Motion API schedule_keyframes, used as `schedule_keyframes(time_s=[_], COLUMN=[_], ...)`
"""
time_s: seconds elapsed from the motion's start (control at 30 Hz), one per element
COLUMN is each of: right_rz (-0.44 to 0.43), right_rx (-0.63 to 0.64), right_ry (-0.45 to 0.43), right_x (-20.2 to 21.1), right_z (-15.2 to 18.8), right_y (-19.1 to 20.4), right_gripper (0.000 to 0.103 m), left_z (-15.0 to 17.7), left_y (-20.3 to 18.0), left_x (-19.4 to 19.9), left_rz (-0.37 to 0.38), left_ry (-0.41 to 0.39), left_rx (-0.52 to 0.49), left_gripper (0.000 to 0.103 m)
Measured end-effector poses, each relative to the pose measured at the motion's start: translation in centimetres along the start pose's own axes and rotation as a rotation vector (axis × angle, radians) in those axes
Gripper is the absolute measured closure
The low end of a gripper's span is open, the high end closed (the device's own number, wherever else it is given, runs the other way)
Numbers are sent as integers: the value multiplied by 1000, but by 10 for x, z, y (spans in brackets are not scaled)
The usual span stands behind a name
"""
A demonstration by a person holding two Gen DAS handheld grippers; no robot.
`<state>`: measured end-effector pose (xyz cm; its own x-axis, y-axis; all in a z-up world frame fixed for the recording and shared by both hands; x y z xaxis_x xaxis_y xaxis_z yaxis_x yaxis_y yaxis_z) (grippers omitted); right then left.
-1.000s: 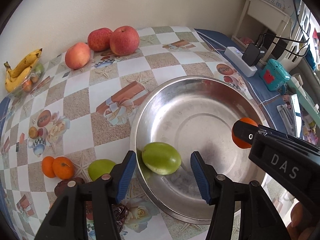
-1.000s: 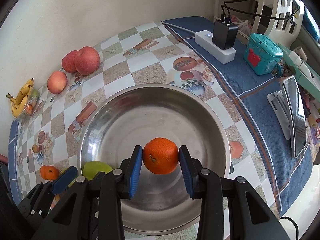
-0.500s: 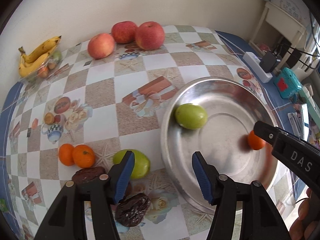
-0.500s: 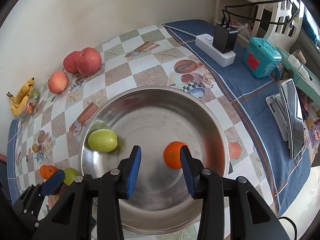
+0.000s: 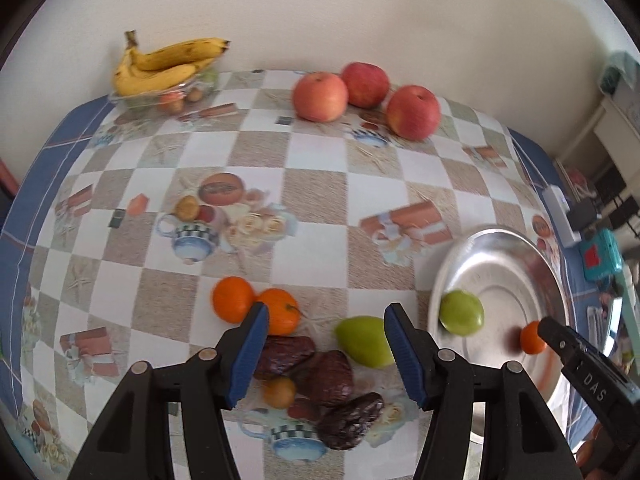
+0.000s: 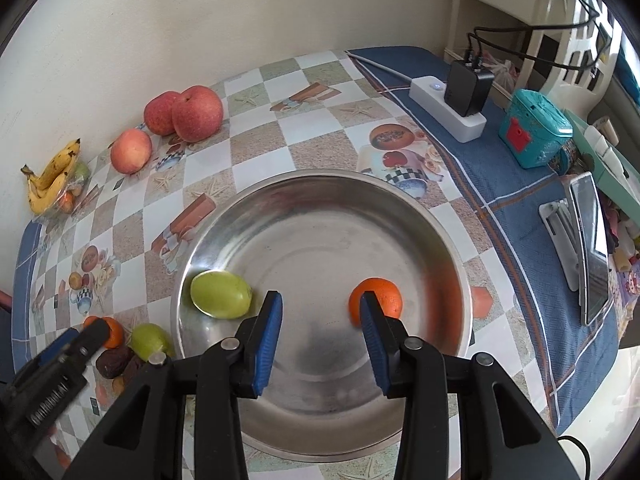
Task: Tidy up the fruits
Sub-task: 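Withdraw both grippers from the plate back toward the dates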
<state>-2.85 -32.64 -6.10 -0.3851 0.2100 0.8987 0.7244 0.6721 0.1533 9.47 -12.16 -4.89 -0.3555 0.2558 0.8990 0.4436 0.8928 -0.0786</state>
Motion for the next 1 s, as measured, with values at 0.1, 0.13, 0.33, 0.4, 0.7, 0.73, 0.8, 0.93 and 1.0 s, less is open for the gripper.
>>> schedule_keyframes(time_s=[0.1,0.13,0.33,0.4,0.7,0.73,0.8,0.93,1.0], right_rz=[-21,-29,-45,-44,-37,-35,-31,-12,13], right_rx=[30,35,83,87,98,100,104,112,116], right_ry=[0,1,-6,-8,4,6,12,15,11], right_x=[1,2,6,6,3,2,0,-4,-7], right_z=[2,3,7,7,10,11,12,14,14], right_y=[11,14,31,33,35,36,36,36,34], right_gripper=[62,62,62,62,62,62,62,52,28], left_z=[0,1,6,8,17,18,18,21,22], left_y=[19,24,49,53,54,53,52,48,46], left_x=[3,4,8,7,-3,-5,-7,-13,-17], left_rz=[-38,-47,-68,-75,-87,-88,-86,-92,-90], left_ry=[-1,-1,4,12,54,57,64,67,80], left_rx=[23,30,72,75,58,55,49,33,25], left_gripper=[39,39,39,39,36,36,35,0,0])
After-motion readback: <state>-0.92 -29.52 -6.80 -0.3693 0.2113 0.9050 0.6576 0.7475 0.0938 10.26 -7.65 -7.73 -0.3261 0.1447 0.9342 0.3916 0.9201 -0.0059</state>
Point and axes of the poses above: each gripper's, at about its wrist camera, not at the fingertips, and x roughly against the way its jaws point, y to its left, z to its underside, the point moved 5 cm from there along -x, roughly the way its jaws point, and after that the axes turned 7 degrees about -x, right-handed, at the moved point
